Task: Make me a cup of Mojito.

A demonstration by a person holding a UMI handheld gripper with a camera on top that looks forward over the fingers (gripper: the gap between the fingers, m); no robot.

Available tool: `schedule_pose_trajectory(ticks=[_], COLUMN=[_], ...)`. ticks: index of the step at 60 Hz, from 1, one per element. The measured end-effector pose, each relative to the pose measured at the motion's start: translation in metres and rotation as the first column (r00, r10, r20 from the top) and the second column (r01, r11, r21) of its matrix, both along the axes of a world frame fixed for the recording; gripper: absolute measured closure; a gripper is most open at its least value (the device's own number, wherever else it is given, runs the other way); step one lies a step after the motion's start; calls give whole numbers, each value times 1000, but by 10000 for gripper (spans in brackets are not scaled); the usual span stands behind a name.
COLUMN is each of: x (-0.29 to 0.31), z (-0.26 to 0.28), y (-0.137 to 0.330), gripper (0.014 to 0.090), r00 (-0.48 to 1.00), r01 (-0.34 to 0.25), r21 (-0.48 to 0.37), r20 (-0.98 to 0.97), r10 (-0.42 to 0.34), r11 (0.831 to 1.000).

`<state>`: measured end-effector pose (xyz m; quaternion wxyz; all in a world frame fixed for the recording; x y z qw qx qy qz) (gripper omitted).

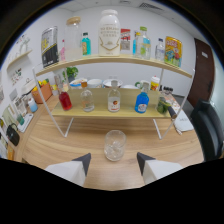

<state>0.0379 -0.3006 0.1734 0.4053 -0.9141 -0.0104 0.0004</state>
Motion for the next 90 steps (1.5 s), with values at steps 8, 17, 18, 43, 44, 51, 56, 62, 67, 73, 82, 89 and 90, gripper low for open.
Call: schedule_pose_trajectory(ticks=[8, 17, 18, 43, 44, 51, 56, 62, 67, 73, 82, 89, 90], x=[0, 2, 3, 122, 127, 154, 165, 170, 175, 177, 179, 177, 178], z=[0, -1, -2, -2, 1, 19, 26, 31, 23, 10, -7, -11, -11], y=[0, -6, -7, -22, -17, 20, 51, 84, 108, 128, 144, 148, 148], gripper=[189, 190, 191, 183, 182, 194, 195, 194, 199, 221, 434, 630, 654], r00=[1000, 1000, 1000, 998, 998, 999, 1000, 1000, 1000, 1000, 1000, 999, 999], r01=[0, 7, 8, 66, 66, 43, 30, 20, 8, 2, 5, 3, 6], r21=[3, -8, -12, -18, -11, 46, 66, 88, 86, 61, 16, -9, -9], r20=[1, -9, -12, -1, 2, 19, 9, 1, 2, 0, -22, -44, -41], r10=[0, -8, -8, -66, -66, -44, -30, -20, -9, -2, -4, -3, -6], r11=[1000, 1000, 1000, 998, 998, 998, 997, 996, 996, 998, 1000, 1000, 1000])
